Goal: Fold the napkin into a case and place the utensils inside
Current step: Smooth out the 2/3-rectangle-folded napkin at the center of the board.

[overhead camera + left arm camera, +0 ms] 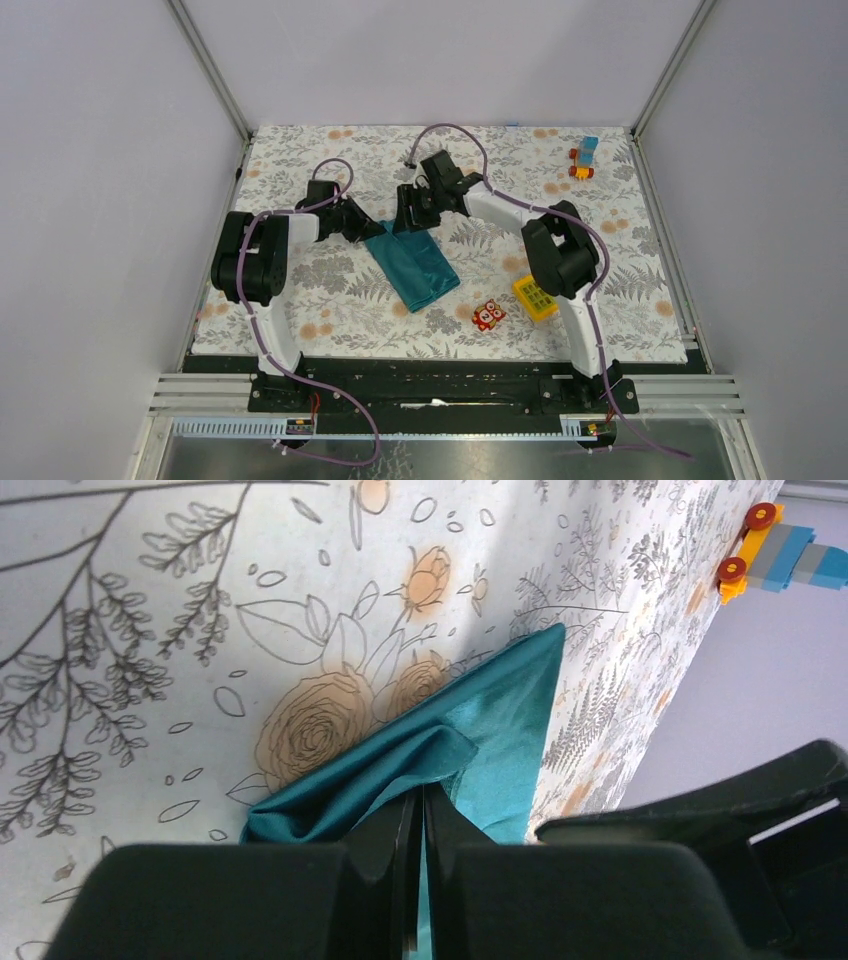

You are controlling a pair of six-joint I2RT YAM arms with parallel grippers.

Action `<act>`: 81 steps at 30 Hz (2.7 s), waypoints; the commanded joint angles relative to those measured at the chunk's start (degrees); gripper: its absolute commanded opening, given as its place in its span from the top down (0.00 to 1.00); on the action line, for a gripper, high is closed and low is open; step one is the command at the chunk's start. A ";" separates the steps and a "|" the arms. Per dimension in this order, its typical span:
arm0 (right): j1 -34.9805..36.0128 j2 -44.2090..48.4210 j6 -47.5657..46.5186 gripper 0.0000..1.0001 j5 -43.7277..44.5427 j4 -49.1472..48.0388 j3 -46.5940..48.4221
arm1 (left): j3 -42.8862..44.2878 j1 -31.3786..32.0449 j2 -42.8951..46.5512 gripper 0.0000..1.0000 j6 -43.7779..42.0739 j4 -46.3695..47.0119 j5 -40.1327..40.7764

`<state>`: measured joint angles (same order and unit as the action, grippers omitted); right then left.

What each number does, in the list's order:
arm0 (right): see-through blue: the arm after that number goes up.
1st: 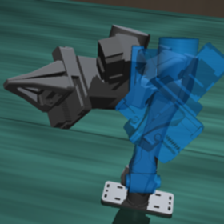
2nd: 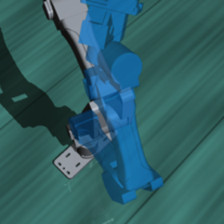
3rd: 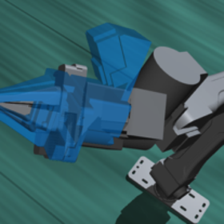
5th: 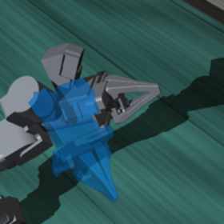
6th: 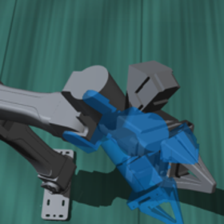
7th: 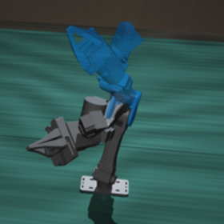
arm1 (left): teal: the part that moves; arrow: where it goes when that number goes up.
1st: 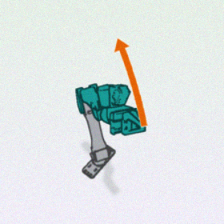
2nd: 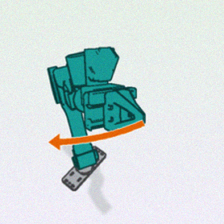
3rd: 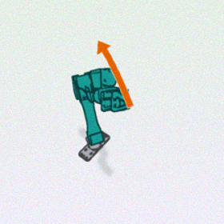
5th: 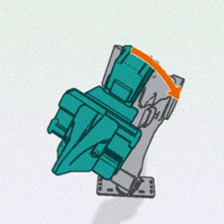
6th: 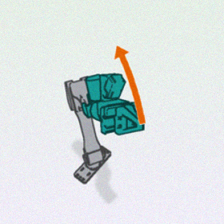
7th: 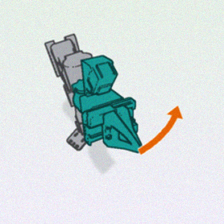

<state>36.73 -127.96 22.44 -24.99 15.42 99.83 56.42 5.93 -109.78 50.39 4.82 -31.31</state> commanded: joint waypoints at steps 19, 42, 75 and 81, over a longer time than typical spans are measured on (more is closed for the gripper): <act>2.74 13.28 11.51 0.61 -16.34 -19.43 -26.72 | 4.52 -0.04 -3.91 0.82 2.42 6.96 -5.42; 5.15 -2.79 11.32 0.44 -21.52 -17.75 -9.91 | 3.99 -0.05 -5.81 0.84 1.34 4.63 -4.90; 3.16 27.25 10.11 0.32 -16.91 -19.18 -41.12 | 7.30 1.25 2.24 0.61 -2.63 -5.33 -9.06; -7.22 28.65 4.48 0.28 -13.50 -8.72 -39.84 | 7.17 1.49 11.42 0.42 -7.06 -13.74 -11.77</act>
<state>36.60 -99.98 32.25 -41.82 -2.70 58.37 61.78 7.20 -106.30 47.77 -3.44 -40.05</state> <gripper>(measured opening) 0.720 0.544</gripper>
